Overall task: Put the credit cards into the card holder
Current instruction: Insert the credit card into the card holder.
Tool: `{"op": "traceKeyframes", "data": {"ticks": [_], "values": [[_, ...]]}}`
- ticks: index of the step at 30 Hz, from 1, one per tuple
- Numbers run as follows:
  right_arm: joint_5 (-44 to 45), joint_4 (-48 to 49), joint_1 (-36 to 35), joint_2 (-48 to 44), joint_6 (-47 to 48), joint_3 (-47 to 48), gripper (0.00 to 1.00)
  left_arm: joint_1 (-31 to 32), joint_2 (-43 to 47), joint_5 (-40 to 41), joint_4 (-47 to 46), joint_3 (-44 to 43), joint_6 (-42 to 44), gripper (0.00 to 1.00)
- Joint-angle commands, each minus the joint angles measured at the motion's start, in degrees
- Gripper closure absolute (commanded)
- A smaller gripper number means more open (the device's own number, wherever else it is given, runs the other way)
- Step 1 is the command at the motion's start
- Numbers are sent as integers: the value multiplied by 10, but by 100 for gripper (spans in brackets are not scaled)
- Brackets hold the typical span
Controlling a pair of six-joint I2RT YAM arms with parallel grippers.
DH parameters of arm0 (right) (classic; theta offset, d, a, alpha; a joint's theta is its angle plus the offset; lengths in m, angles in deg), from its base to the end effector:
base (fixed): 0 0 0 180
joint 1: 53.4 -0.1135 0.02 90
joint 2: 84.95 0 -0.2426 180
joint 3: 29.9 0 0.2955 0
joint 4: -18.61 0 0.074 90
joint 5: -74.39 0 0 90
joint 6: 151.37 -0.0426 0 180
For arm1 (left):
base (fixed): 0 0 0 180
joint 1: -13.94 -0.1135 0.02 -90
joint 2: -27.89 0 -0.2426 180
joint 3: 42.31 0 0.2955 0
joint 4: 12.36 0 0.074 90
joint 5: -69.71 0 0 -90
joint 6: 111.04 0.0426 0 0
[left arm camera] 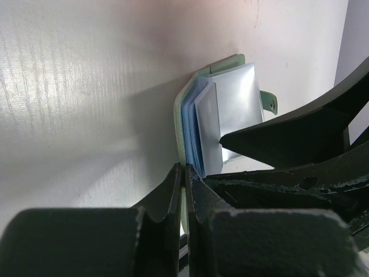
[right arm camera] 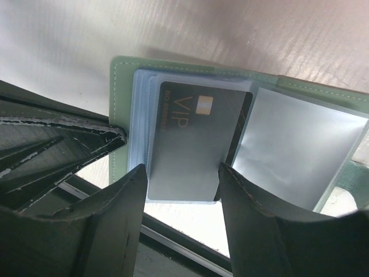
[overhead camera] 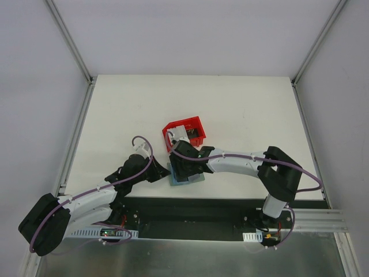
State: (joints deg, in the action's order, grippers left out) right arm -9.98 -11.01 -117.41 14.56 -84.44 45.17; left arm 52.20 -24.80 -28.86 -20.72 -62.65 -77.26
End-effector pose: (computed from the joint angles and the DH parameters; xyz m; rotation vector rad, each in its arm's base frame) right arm 0.1779 0.3554 0.1363 -0.8635 2.4309 0.4844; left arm 0.1756 -0.1466 0.1011 -0.2371 2.1848 -1.1584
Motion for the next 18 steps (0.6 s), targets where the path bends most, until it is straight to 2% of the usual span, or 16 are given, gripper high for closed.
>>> {"op": "traceKeyframes", "data": {"ticks": [1, 12, 18], "values": [[31, -31, -2, -35, 11, 9, 45, 2, 7, 9, -1, 5, 0, 100], [43, -43, 0, -51, 18, 11, 46, 2, 10, 11, -1, 7, 1, 100], [11, -16, -2, -49, 18, 5, 44, 2, 11, 11, -1, 8, 1, 100]]}}
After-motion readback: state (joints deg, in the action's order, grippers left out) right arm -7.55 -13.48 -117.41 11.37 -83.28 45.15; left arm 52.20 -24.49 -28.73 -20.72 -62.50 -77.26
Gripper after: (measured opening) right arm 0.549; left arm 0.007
